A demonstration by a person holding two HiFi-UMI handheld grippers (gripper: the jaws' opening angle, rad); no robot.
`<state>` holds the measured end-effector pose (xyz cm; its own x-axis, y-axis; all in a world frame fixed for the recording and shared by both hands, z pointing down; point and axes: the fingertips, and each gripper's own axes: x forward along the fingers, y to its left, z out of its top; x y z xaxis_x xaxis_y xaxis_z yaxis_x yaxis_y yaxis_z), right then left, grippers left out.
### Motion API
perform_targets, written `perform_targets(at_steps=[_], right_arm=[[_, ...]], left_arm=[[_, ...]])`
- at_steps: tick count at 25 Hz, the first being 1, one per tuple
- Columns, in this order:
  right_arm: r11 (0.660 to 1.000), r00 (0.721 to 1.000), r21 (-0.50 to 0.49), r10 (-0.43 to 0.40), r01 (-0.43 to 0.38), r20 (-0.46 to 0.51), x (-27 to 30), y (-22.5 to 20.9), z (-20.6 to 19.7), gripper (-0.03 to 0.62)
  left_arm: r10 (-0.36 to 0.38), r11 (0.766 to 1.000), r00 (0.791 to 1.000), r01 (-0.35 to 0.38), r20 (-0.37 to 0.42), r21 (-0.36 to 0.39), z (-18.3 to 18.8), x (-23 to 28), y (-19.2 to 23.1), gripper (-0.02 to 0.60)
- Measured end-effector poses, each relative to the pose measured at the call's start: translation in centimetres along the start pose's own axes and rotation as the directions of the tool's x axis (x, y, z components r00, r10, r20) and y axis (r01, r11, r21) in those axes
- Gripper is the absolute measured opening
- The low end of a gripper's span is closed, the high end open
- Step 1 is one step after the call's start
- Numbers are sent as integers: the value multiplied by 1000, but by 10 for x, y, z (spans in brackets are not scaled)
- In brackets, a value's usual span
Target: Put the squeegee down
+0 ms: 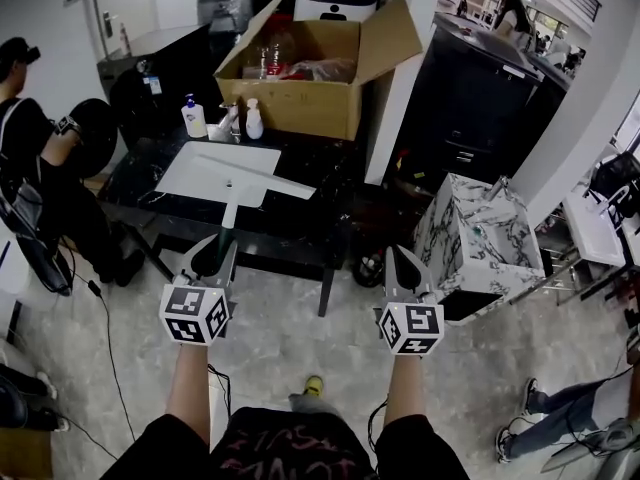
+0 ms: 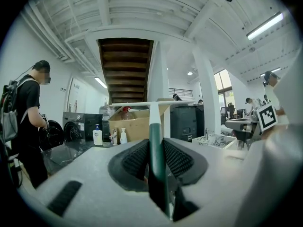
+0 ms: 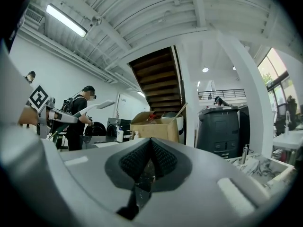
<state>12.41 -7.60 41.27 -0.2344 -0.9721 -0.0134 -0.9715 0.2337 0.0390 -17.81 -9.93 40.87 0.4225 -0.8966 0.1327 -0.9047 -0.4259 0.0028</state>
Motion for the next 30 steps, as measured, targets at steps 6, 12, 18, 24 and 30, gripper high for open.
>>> perform_targets(at_steps=[6, 12, 18, 24, 30], right_arm=[[999, 999, -7, 48, -48, -4, 40, -28, 3, 12], [996, 996, -6, 89, -89, 5, 65, -43, 5, 12], [995, 995, -1, 99, -99, 15, 77, -56, 5, 12], [996, 996, -3, 87, -87, 18, 87, -69, 4, 12], [998, 998, -9, 58, -58, 15, 103, -83, 1, 12]], left_arm=[[27, 1000, 1000, -27, -3, 7, 16, 42, -9, 101], [50, 999, 999, -50, -3, 16, 24, 65, -16, 101], [61, 998, 998, -61, 2, 21, 29, 81, -20, 101], [51, 999, 999, -51, 6, 16, 31, 100, -21, 101], [27, 1000, 1000, -27, 6, 7, 29, 126, -18, 101]])
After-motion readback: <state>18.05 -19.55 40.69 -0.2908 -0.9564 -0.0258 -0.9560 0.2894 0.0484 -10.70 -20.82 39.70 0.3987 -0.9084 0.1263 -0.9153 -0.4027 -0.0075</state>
